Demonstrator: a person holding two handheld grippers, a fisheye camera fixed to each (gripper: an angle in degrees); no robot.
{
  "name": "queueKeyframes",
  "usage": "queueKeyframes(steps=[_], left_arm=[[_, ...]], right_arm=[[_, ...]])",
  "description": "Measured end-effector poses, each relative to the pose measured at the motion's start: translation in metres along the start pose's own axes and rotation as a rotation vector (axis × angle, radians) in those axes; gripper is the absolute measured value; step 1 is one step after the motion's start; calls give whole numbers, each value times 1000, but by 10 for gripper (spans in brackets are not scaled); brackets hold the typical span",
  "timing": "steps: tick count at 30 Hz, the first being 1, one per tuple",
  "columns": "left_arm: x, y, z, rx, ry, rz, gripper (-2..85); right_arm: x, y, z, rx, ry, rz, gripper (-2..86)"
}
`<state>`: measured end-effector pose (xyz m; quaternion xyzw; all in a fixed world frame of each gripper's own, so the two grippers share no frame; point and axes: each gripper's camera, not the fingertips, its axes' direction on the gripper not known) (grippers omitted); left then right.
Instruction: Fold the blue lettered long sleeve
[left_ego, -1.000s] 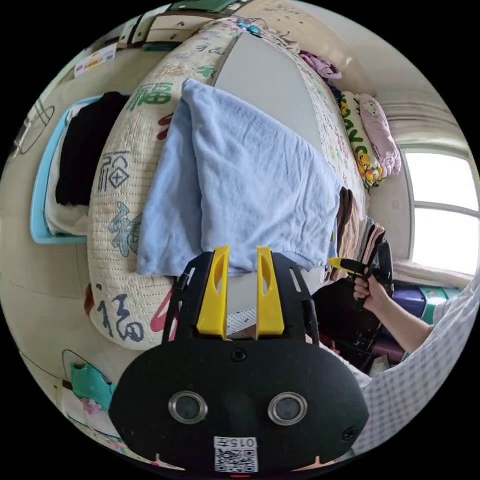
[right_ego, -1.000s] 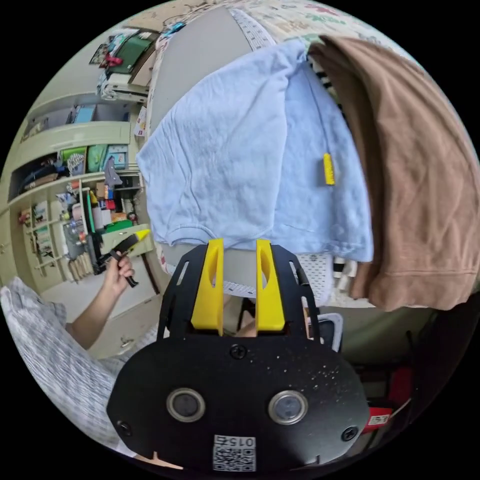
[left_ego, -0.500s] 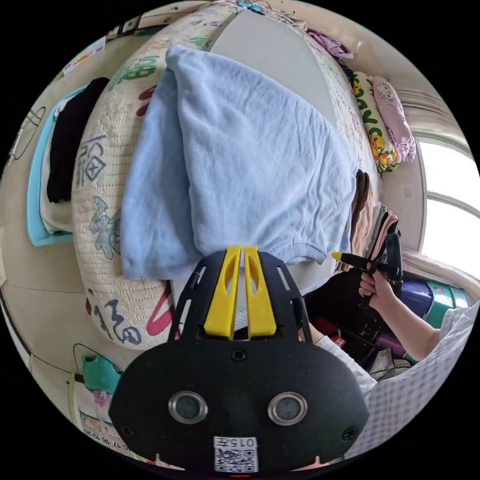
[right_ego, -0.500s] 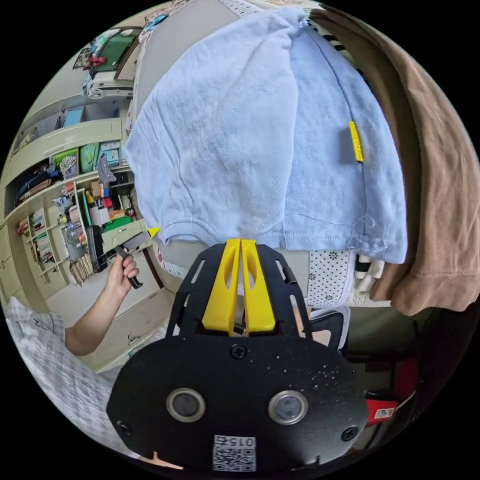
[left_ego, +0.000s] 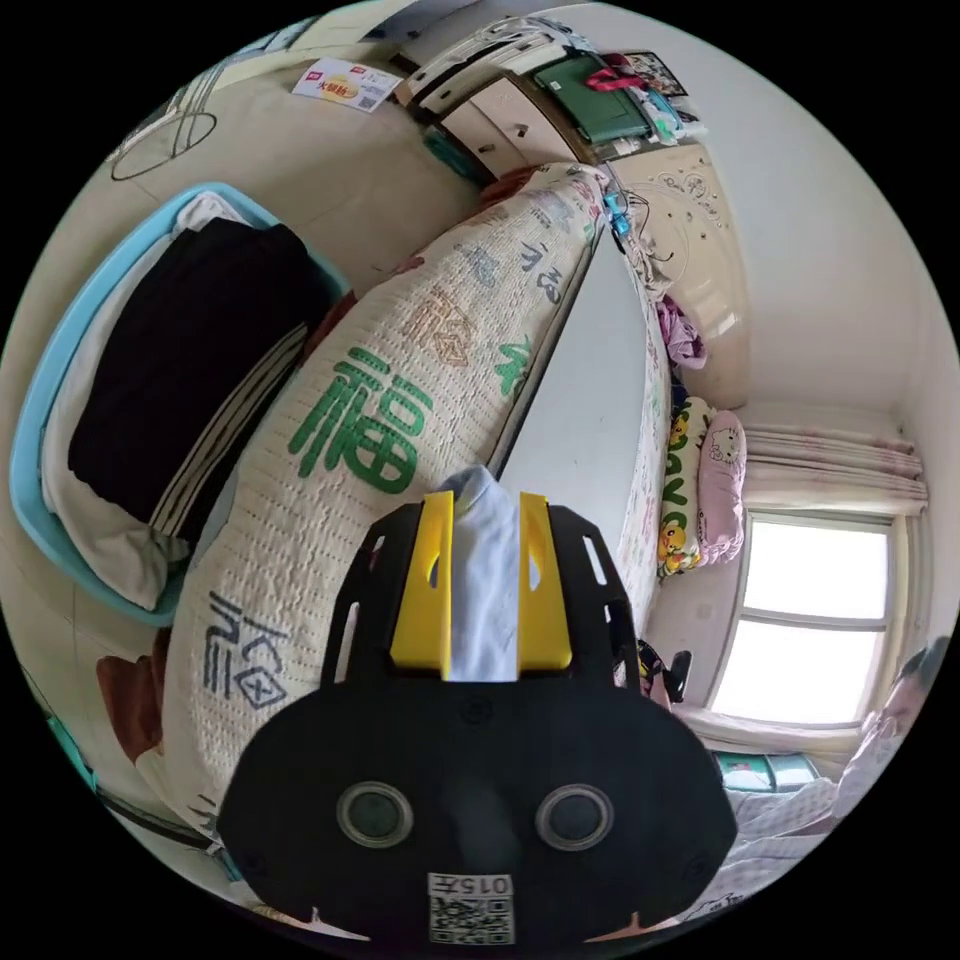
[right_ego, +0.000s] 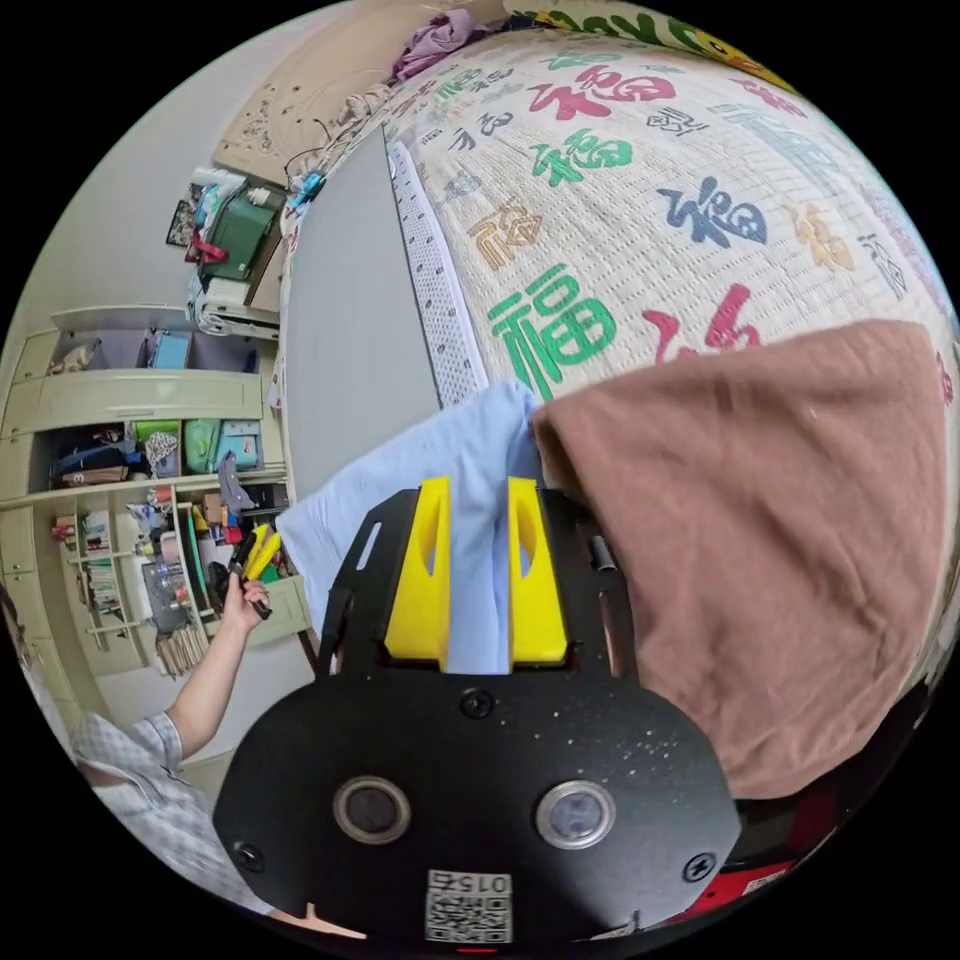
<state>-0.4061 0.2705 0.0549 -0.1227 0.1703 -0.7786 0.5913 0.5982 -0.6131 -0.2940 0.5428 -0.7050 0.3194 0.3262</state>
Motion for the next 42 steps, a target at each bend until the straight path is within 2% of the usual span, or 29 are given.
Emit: queueKeyframes(steps=[5, 9, 13, 15, 19, 22, 24, 27, 29, 30, 32, 34, 36, 37, 39, 41, 42], left_arm=[[-10, -7, 49, -132, 24, 1, 34], [-9, -5, 47, -108, -43, 62, 12], [-9, 2, 56, -60, -129, 105, 9], [-14, 7, 75, -84, -164, 113, 9], [-14, 25, 100, -108, -207, 168, 13], [0, 44, 101, -107, -224, 231, 17], [21, 61, 100, -82, -263, 324, 23], [80, 105, 113, -5, -401, 578, 38], [126, 146, 144, 53, -553, 731, 45], [134, 156, 153, 75, -615, 746, 37], [149, 186, 192, 198, -878, 712, 16], [147, 202, 213, 283, -983, 699, 10], [131, 204, 227, 244, -983, 656, 8], [114, 200, 230, 206, -950, 566, 7], [98, 196, 228, 137, -799, 508, 9], [104, 204, 238, 60, -536, 589, 18], [110, 208, 244, 41, -499, 630, 21]], right_arm=[[-2, -27, 32, -68, 101, 26, 51], [-17, -32, 33, -17, 186, -54, 15], [-14, -40, 47, 4, 223, -43, 13], [-11, -42, 74, -43, 285, -42, 20], [-9, -27, 81, -7, 304, -86, 38], [-8, 17, 51, 138, 298, -178, 27], [-16, 77, 13, 339, 380, -262, 16], [-19, 149, -10, 457, 491, -334, 25], [-8, 184, -10, 510, 583, -295, 43], [4, 201, -6, 532, 637, -231, 52], [26, 217, 7, 473, 660, -155, 54], [49, 223, 19, 363, 608, -102, 51], [75, 229, 30, 281, 523, -69, 55], [86, 231, 33, 255, 480, -66, 56], [103, 231, 38, 215, 424, -72, 59], [118, 231, 43, 186, 387, -74, 62], [130, 231, 48, 167, 373, -61, 65]])
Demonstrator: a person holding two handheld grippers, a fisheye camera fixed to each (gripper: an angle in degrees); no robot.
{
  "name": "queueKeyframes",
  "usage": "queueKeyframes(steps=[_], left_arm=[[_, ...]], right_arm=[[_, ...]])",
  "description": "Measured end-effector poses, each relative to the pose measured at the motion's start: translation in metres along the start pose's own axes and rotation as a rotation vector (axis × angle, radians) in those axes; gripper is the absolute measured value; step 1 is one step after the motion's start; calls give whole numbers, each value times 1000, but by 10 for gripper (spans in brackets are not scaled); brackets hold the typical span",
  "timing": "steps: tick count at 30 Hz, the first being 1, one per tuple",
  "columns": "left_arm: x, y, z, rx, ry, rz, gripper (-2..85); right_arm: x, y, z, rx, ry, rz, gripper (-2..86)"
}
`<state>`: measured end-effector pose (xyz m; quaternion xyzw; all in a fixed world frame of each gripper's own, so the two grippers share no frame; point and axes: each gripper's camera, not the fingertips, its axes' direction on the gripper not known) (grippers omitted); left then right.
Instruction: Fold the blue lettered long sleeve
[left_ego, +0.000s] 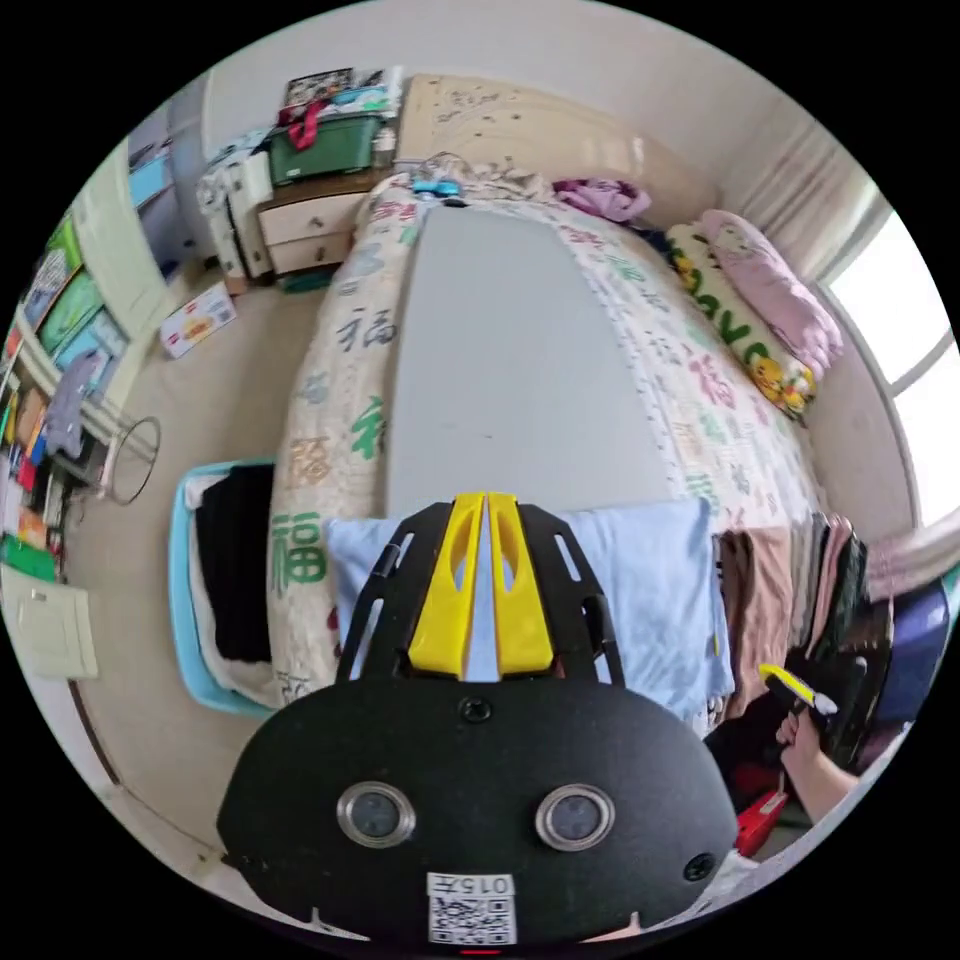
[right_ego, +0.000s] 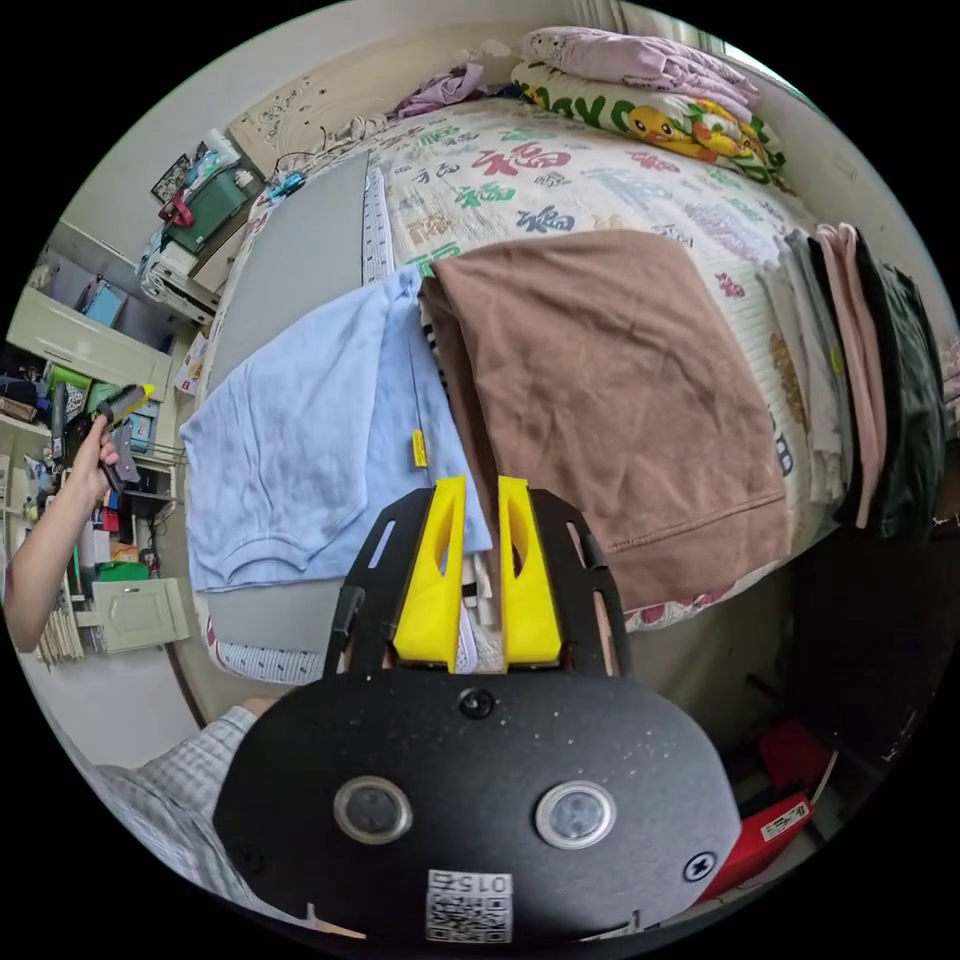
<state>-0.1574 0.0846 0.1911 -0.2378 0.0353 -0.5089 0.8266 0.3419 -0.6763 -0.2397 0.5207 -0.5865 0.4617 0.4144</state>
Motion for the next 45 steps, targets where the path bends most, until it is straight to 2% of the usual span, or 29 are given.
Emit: queueKeyframes(steps=[2, 4, 6, 8, 9, 11, 14, 19, 24, 30, 35, 38, 41, 45], left_arm=[[62, -8, 8, 82, 41, 241, 64], [116, -16, 23, 132, 76, 389, 70], [169, -27, 52, 99, 180, 524, 65], [234, -45, 112, -26, 354, 649, 69], [249, -49, 129, -63, 386, 666, 71], [305, -58, 200, -257, 439, 735, 96], [355, -59, 270, -497, 395, 792, 102], [377, -50, 318, -579, 207, 862, 46], [362, -59, 322, -575, 227, 824, 2], [330, -90, 275, -432, 333, 765, -6], [285, -124, 198, -295, 604, 717, -7], [233, -139, 146, -208, 724, 677, -7], [149, -145, 107, -151, 753, 590, -7], [18, -139, 85, -100, 680, 402, -8]], right_arm=[[12, 3, 13, -27, -18, 21, 67], [22, 4, 25, -42, -47, 34, 70], [30, 4, 40, -59, -92, 31, 78], [33, 3, 52, -86, -99, 26, 84], [37, 2, 60, -102, -105, 30, 89], [44, 1, 70, -111, -136, 51, 90], [55, -2, 84, -122, -190, 61, 86], [71, -15, 102, -121, -275, 38, 54], [100, -22, 105, -101, -309, 111, 27], [141, -20, 65, 16, -375, 143, 15], [156, -16, 9, 117, -275, 108, 12], [143, -7, -30, 186, -253, -2, 12], [96, -3, -38, 143, -465, -197, 12], [5, 4, 24, -13, -683, -437, 13]])
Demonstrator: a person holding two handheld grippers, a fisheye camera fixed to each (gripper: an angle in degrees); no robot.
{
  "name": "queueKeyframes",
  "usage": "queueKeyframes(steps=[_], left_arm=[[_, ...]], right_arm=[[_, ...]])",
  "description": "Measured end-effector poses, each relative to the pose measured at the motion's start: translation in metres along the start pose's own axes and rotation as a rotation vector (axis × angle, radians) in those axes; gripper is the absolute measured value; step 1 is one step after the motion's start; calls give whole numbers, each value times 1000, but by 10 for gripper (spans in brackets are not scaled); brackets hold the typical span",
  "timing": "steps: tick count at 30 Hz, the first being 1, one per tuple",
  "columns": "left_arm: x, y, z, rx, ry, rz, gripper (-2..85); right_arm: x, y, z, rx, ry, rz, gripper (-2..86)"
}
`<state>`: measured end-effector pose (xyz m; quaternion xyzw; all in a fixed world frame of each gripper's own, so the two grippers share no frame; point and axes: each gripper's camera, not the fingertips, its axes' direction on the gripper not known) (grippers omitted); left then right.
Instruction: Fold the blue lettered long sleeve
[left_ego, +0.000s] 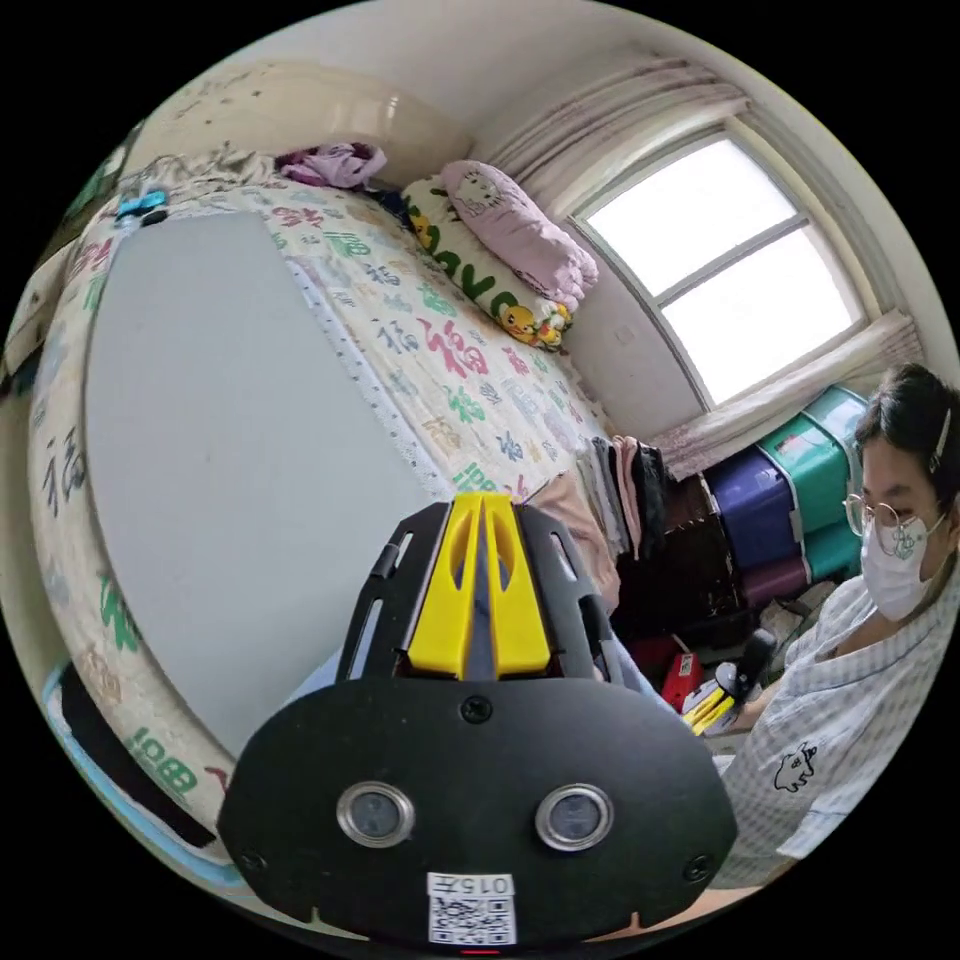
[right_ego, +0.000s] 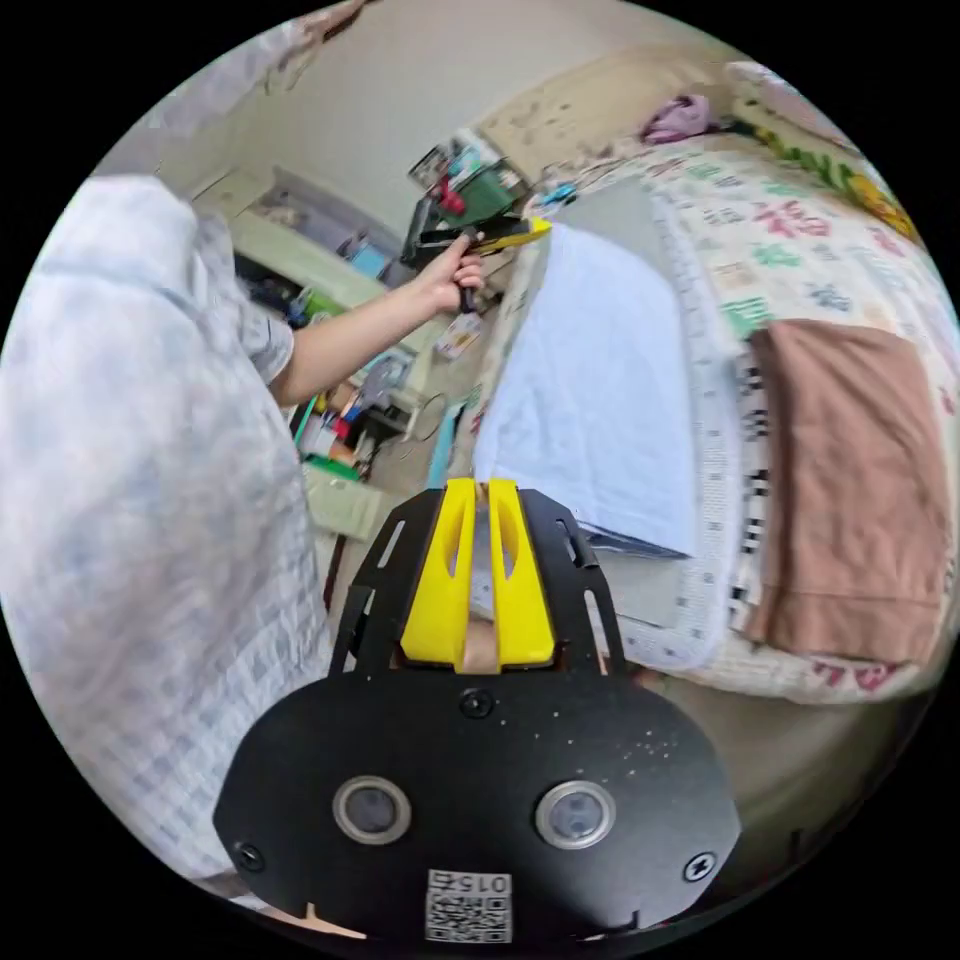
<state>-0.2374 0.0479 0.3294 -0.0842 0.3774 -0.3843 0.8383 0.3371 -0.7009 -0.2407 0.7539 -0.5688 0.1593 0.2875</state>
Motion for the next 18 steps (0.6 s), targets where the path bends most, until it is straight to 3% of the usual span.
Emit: queueKeyframes(steps=[3, 6, 11, 15, 18], left_arm=[[-83, 56, -63, 107, -127, -247, -6], [-149, 104, -94, 159, -41, -482, 2], [-162, 126, -69, 48, 67, -519, 125], [-155, 120, -43, -43, 119, -475, 101], [-137, 109, -41, -119, 37, -406, 13]], right_arm=[[3, -8, 98, -191, -59, -23, 13], [8, -7, 165, -320, 19, -50, 13], [34, -15, 191, -397, 57, -20, 13], [46, -23, 196, -483, 99, -61, 14], [48, -30, 202, -511, 123, -88, 14]])
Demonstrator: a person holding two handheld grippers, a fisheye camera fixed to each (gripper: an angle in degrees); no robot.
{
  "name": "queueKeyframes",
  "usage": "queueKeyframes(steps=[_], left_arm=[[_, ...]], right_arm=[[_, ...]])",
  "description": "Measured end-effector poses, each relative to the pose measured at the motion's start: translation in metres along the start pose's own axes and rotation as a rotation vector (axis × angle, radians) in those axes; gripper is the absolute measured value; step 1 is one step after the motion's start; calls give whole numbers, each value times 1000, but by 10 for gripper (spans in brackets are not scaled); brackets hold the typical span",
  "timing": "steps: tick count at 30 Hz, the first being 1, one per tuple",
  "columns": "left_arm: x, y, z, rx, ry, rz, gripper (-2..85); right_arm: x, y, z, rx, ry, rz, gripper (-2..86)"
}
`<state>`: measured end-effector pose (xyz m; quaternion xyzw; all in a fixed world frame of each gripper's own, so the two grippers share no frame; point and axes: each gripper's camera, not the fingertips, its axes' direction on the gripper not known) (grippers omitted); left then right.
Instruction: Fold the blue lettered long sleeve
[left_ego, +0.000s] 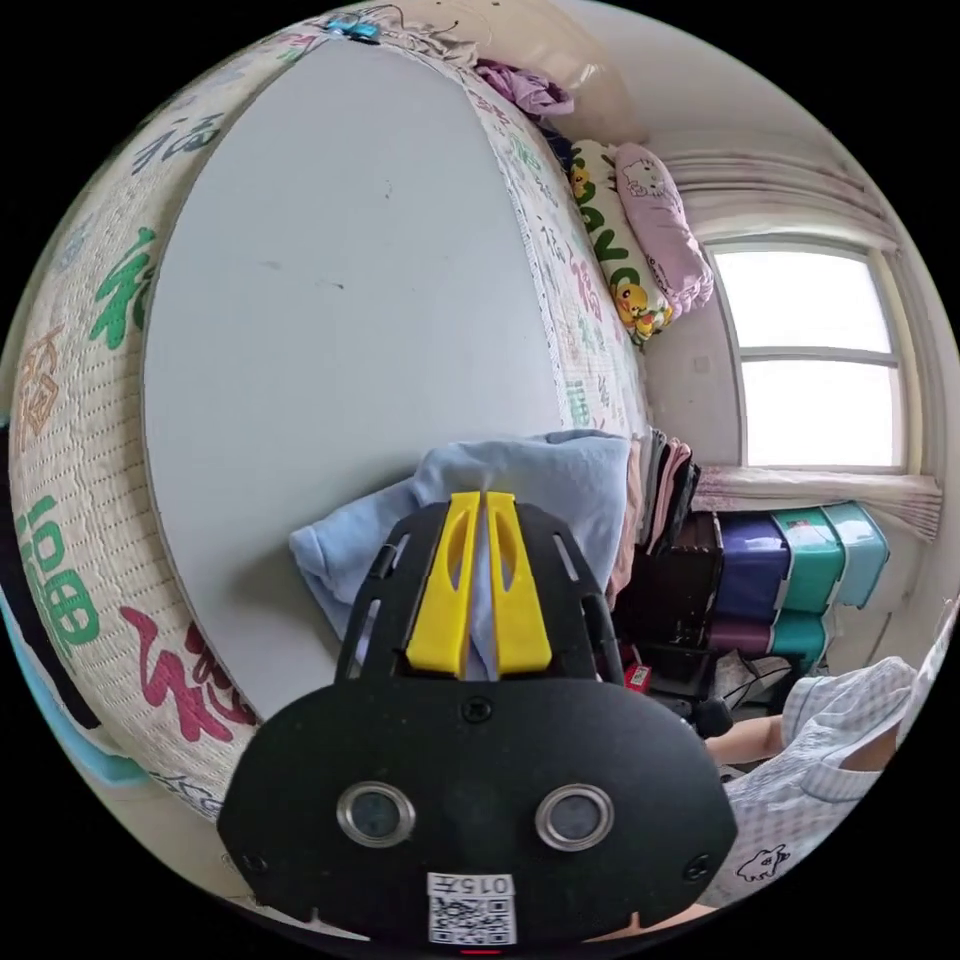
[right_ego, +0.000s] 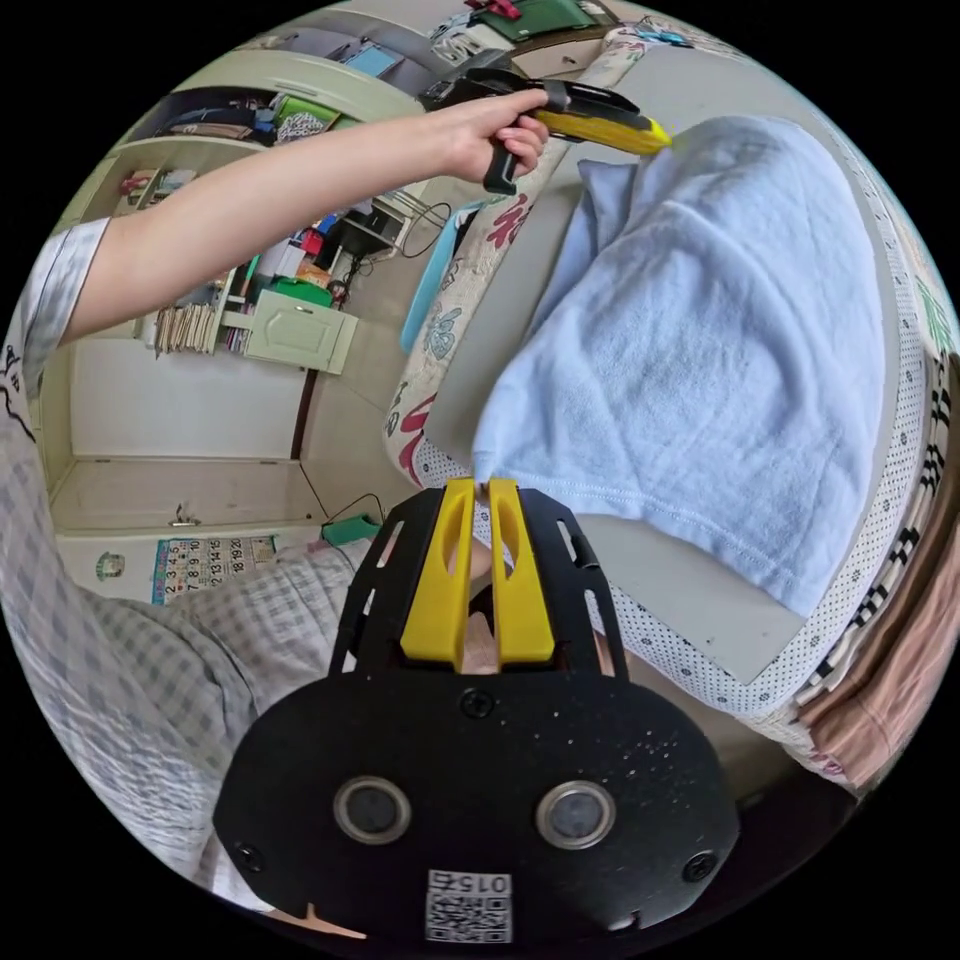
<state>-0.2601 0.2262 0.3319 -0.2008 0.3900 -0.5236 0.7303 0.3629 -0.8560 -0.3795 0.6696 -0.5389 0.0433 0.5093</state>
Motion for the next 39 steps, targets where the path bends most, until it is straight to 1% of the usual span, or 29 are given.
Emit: queueKeyframes(steps=[6, 11, 14, 18, 20, 23, 26, 28, 30, 33, 34, 36, 37, 39], left_arm=[[27, 11, -72, 96, -41, 85, -7], [44, 28, -116, 132, -201, 110, -9], [38, 25, -114, 114, -262, 56, -9], [40, 19, -96, 67, -345, 31, -8], [55, 18, -90, 65, -406, 35, -8], [73, 20, -94, 71, -443, 29, -7], [87, 22, -104, 64, -428, 4, -5], [98, 25, -114, 68, -419, -11, -4], [112, 32, -125, 86, -418, -15, -2], [140, 54, -143, 119, -453, -34, 2], [155, 66, -148, 130, -466, -26, 7], [178, 87, -154, 148, -450, -8, 22], [193, 100, -155, 148, -423, 2, 37], [214, 120, -152, 130, -384, -3, 56]], right_arm=[[-8, -27, 1, 17, 0, -53, 14], [-6, -68, 27, -22, -69, -87, 16], [6, -96, 57, -53, -40, -81, 17], [25, -135, 108, -171, 53, -39, 22], [25, -149, 117, -180, 57, -54, 26], [22, -170, 123, -194, 86, -82, 38], [32, -179, 120, -206, 83, -27, 43], [39, -178, 110, -204, 20, -25, 39], [49, -170, 87, -161, -77, -33, 36], [72, -162, 50, -73, -105, 13, 29], [78, -161, 41, -48, -98, 28, 29], [106, -167, 6, 63, -40, 89, 31], [114, -170, -2, 87, -20, 108, 33], [149, -189, -29, 206, 69, 185, 48]])
